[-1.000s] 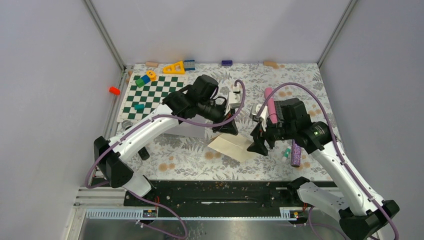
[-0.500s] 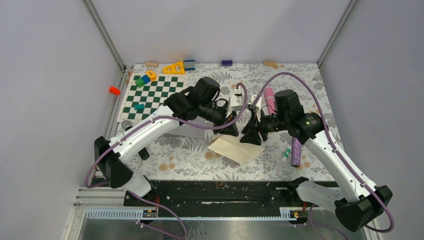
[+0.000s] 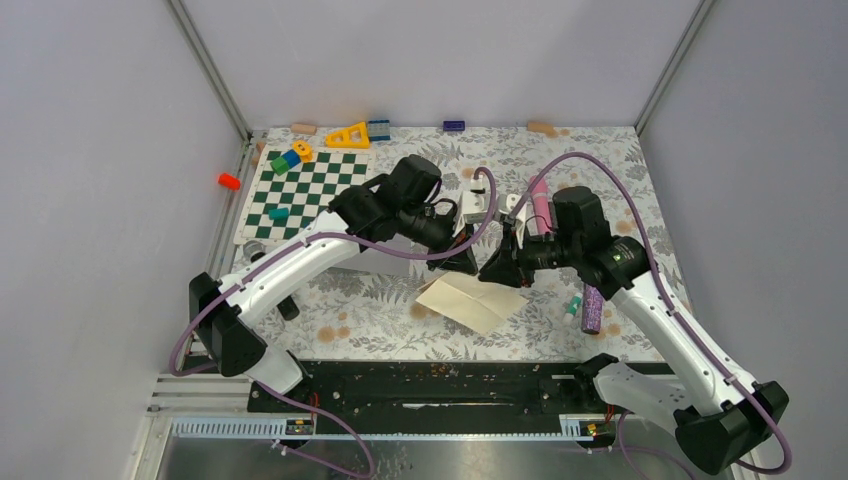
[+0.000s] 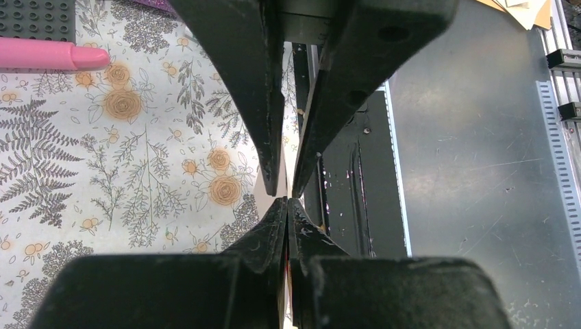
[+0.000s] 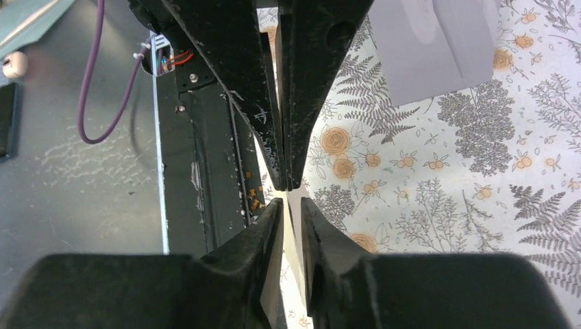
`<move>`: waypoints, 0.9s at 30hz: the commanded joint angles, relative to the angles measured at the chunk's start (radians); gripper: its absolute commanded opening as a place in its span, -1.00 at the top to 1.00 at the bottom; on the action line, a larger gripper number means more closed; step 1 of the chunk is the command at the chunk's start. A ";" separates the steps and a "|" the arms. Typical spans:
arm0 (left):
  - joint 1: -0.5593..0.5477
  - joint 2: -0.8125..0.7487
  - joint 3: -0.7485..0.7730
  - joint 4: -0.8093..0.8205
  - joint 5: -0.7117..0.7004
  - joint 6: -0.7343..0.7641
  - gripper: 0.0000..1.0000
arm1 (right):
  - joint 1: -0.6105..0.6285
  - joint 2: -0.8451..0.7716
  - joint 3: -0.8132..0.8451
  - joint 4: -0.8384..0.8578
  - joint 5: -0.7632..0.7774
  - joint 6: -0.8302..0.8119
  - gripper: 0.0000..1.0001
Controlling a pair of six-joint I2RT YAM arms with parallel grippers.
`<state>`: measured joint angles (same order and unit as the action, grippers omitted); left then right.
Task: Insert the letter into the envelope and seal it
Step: Fold the letter.
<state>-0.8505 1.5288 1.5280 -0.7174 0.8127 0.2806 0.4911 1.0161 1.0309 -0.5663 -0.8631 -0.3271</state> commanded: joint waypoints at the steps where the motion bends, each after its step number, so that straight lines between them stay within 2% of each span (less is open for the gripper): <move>1: -0.003 -0.020 0.031 0.012 0.016 -0.004 1.00 | 0.009 -0.035 -0.017 0.029 -0.014 -0.027 0.47; 2: -0.001 -0.023 0.031 0.011 0.016 -0.004 1.00 | 0.009 -0.037 -0.020 0.024 -0.017 -0.032 0.47; 5: 0.003 -0.031 0.031 0.012 0.013 -0.005 1.00 | 0.009 -0.034 -0.024 -0.004 -0.030 -0.052 0.70; 9: 0.009 -0.037 0.029 0.012 0.007 -0.003 1.00 | 0.009 -0.032 -0.017 -0.045 -0.043 -0.083 0.70; 12: 0.012 -0.039 0.030 0.012 0.007 -0.003 1.00 | 0.009 -0.036 -0.016 -0.061 -0.049 -0.093 0.56; 13: 0.014 -0.039 0.029 0.012 0.008 -0.003 1.00 | 0.009 -0.037 -0.017 -0.066 -0.050 -0.096 0.69; 14: 0.015 -0.041 0.030 0.012 0.009 -0.003 1.00 | 0.009 -0.037 -0.018 -0.071 -0.050 -0.101 0.93; 16: 0.019 -0.044 0.032 0.012 0.007 -0.003 1.00 | 0.009 -0.039 -0.023 -0.076 -0.048 -0.107 1.00; 17: 0.021 -0.046 0.033 0.012 0.006 -0.003 1.00 | 0.009 -0.040 -0.026 -0.077 -0.047 -0.108 0.89; 18: 0.023 -0.048 0.032 0.012 0.007 -0.003 1.00 | 0.009 -0.043 -0.026 -0.077 -0.045 -0.107 0.57; 19: 0.025 -0.051 0.032 0.011 0.008 -0.003 1.00 | 0.009 -0.045 -0.026 -0.080 -0.041 -0.108 0.38; 20: 0.026 -0.053 0.033 0.012 0.008 -0.003 1.00 | 0.009 -0.045 -0.025 -0.087 -0.038 -0.113 0.44; 22: 0.029 -0.057 0.034 0.011 0.008 -0.003 1.00 | 0.009 -0.048 -0.030 -0.095 -0.035 -0.121 0.90; 23: 0.030 -0.060 0.034 0.012 0.007 -0.003 1.00 | 0.009 -0.051 -0.034 -0.097 -0.034 -0.124 0.98; 24: 0.032 -0.062 0.035 0.012 0.007 -0.003 1.00 | 0.009 -0.053 -0.036 -0.102 -0.035 -0.130 0.88; 25: 0.035 -0.064 0.035 0.012 0.008 -0.003 1.00 | 0.008 -0.054 -0.039 -0.104 -0.032 -0.131 0.88; 26: 0.036 -0.066 0.035 0.012 0.008 -0.003 1.00 | 0.009 -0.057 -0.040 -0.108 -0.030 -0.136 1.00; 27: 0.037 -0.067 0.035 0.012 0.008 -0.003 1.00 | 0.009 -0.059 -0.041 -0.110 -0.027 -0.139 1.00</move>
<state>-0.8295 1.5173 1.5280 -0.7269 0.8173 0.2783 0.4911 0.9810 1.0046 -0.6289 -0.8814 -0.4416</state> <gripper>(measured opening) 0.006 0.024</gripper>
